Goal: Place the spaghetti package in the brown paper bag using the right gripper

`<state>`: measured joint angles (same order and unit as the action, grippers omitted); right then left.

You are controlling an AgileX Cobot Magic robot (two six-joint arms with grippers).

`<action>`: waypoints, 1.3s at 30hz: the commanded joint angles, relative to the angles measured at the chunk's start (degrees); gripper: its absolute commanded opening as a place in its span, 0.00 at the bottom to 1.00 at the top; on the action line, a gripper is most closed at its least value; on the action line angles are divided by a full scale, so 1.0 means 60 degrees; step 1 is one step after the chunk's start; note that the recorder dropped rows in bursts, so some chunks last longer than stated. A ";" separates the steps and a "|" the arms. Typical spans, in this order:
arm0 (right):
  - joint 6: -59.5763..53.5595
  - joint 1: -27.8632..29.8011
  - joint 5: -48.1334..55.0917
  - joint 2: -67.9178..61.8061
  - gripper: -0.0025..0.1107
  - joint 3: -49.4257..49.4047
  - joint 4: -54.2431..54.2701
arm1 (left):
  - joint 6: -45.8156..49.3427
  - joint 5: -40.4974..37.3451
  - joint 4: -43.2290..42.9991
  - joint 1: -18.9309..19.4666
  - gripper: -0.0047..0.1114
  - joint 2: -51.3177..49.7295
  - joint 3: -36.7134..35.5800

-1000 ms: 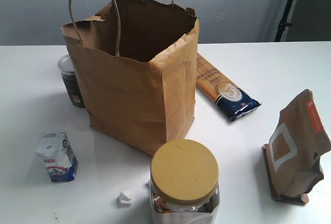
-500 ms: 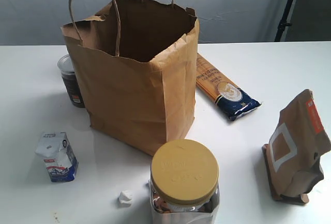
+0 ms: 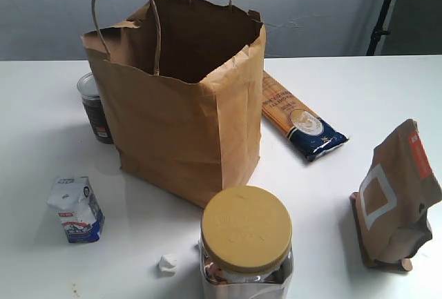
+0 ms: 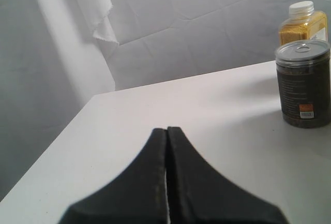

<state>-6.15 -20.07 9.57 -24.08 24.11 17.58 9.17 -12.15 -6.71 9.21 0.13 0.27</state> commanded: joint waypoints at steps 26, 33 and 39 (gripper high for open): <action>-0.1740 -0.1145 0.9041 -1.8138 0.87 1.5016 -0.1594 | -0.0035 0.0020 0.0041 -0.0017 0.04 -0.0021 -0.0045; -0.2596 -0.1550 0.8138 -1.8781 0.87 1.5227 -0.1161 | -0.0035 0.0020 0.0041 -0.0017 0.04 -0.0021 -0.0045; -0.2508 -0.1872 0.7584 -1.9024 0.87 1.5227 -0.2346 | -0.0035 0.0020 0.0041 -0.0017 0.04 -0.0021 -0.0045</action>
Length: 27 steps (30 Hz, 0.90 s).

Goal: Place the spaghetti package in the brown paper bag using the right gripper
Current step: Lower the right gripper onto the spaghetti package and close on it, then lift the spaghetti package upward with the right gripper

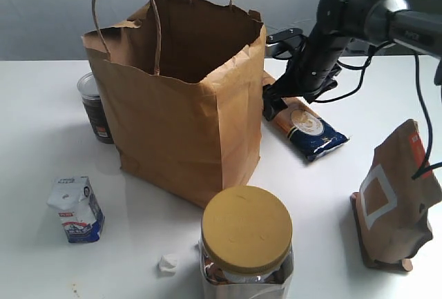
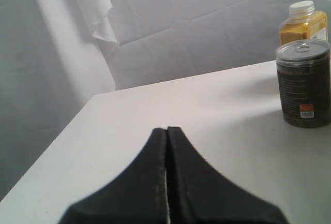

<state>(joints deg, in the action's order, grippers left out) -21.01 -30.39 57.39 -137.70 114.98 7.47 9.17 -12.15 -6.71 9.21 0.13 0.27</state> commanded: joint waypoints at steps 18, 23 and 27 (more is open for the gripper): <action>0.0067 -0.0160 0.0705 -0.0977 0.71 0.0082 -0.1342 | -0.0035 0.0020 0.0041 -0.0017 0.04 -0.0021 -0.0045; 0.1165 -0.0160 0.1706 -0.0977 0.17 0.0082 -0.2222 | -0.0035 0.0020 0.0041 -0.0017 0.04 -0.0021 -0.0045; 0.2030 -0.0160 0.1870 -0.0777 0.02 0.0082 -0.2553 | -0.0035 0.0020 0.0041 -0.0017 0.04 -0.0021 -0.0045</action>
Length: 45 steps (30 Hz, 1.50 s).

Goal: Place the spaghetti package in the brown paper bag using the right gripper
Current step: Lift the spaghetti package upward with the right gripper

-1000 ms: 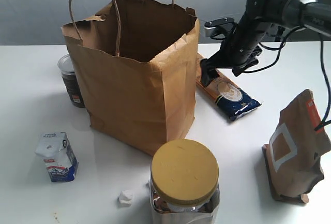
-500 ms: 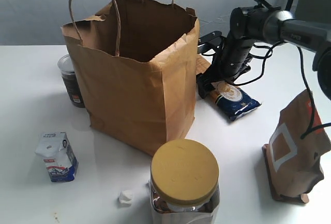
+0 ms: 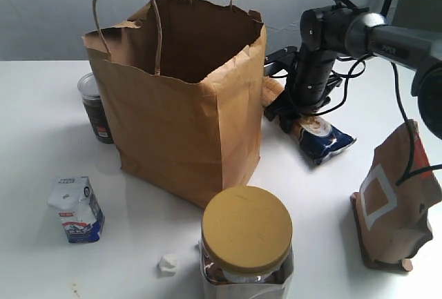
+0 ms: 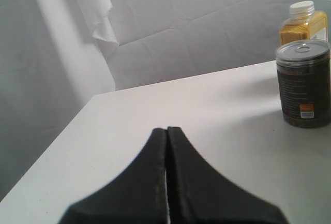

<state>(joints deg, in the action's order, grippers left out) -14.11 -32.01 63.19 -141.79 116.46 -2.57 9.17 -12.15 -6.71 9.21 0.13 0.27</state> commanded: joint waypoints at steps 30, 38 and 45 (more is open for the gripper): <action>0.2636 0.0190 -0.3610 0.7753 0.02 -0.6226 0.0095 | -0.0035 0.0020 0.0041 -0.0017 0.04 -0.0021 -0.0045; 0.1549 -0.0096 -0.5935 1.1313 0.02 -0.9282 0.1398 | -0.0035 0.0020 0.0041 -0.0017 0.04 -0.0021 -0.0045; 0.0562 -0.1918 -0.9037 1.3286 0.02 -1.0593 0.2556 | -0.0035 0.0020 0.0041 -0.0017 0.04 -0.0021 -0.0045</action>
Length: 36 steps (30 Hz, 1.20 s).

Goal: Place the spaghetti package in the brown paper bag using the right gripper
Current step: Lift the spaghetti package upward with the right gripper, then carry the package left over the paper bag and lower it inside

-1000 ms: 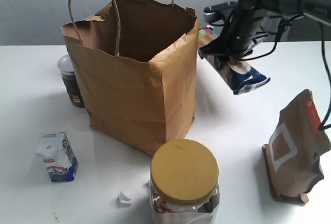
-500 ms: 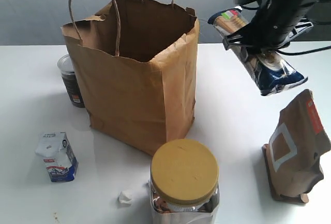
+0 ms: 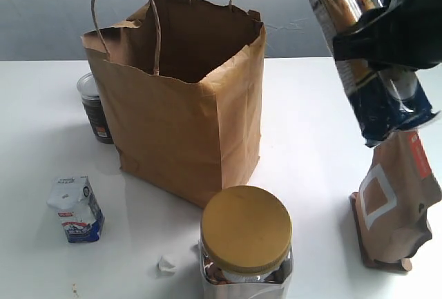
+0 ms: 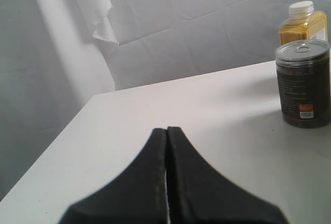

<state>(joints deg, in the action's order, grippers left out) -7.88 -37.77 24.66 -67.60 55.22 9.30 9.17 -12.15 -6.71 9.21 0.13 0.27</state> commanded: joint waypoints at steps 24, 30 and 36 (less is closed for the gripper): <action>0.1074 -0.2836 -0.8134 -0.4202 0.02 0.2093 -0.1717 | -0.0035 0.0020 0.0041 -0.0017 0.04 -0.0021 -0.0045; 0.1066 -0.2836 -0.7617 -0.4436 0.02 0.2093 -0.1717 | -0.0035 0.0020 0.0041 -0.0017 0.04 -0.0021 -0.0045; 0.0384 -0.2836 -0.6161 -0.4274 0.02 0.2093 -0.1717 | -0.0035 0.0020 0.0041 -0.0017 0.04 -0.0021 -0.0045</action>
<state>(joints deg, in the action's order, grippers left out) -3.50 -54.81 -11.47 -95.13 66.78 -0.30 9.17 -12.15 -6.71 9.21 0.13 0.27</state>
